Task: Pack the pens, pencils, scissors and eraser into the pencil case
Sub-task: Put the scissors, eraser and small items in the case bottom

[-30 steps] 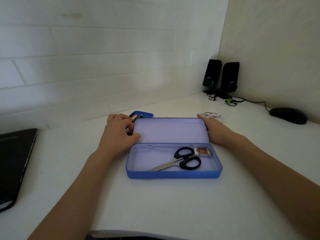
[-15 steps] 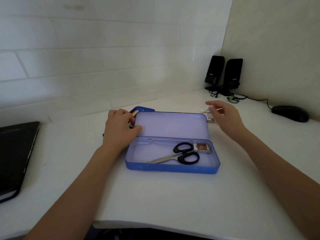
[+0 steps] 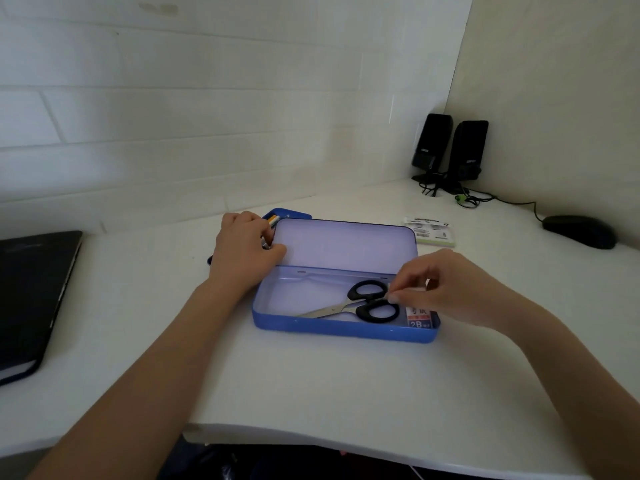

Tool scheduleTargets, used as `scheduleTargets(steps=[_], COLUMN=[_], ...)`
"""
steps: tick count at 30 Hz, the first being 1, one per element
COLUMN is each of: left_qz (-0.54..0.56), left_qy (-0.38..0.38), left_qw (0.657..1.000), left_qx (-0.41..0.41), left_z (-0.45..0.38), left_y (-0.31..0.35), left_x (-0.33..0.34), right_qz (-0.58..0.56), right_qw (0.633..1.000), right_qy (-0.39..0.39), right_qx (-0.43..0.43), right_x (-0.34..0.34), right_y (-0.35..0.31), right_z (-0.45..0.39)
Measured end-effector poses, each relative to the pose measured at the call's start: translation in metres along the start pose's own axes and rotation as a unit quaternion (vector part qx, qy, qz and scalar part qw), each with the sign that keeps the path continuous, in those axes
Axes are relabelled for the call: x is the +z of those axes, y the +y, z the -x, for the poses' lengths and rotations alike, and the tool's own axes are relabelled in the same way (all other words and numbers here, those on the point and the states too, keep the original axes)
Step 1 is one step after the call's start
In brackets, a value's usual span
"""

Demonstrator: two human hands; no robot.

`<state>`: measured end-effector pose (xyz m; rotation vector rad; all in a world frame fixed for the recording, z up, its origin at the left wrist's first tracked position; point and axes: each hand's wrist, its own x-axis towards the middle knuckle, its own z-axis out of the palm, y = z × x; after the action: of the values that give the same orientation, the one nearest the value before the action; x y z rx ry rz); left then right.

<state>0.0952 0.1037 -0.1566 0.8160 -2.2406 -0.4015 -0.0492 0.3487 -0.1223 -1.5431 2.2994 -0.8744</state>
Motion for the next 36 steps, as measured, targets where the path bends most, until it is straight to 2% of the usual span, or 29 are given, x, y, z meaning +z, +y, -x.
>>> scheduleTargets(steps=[6, 17, 22, 29, 36], left_qz=[0.019, 0.009, 0.01, 0.016, 0.01], left_qy=[-0.011, -0.008, -0.005, -0.017, -0.025], left_qw=[1.0, 1.0, 1.0, 1.0, 0.999], left_qx=[-0.019, -0.015, -0.013, -0.013, -0.02], left_z=[0.0, 0.0, 0.0, 0.001, 0.001], left_y=[0.0, 0.001, 0.001, 0.004, 0.006], left_x=[0.002, 0.002, 0.001, 0.001, 0.0], right_qz=[0.043, 0.062, 0.057, 0.024, -0.016], right_qw=[0.998, 0.995, 0.996, 0.994, 0.995], right_qy=[-0.01, 0.026, -0.047, -0.11, -0.093], right_qx=[-0.043, -0.071, -0.038, -0.016, -0.028], right_x=[0.003, 0.0, 0.005, 0.006, 0.006], right_y=[0.003, 0.007, 0.007, 0.004, 0.004], right_z=[0.004, 0.004, 0.006, 0.005, 0.007])
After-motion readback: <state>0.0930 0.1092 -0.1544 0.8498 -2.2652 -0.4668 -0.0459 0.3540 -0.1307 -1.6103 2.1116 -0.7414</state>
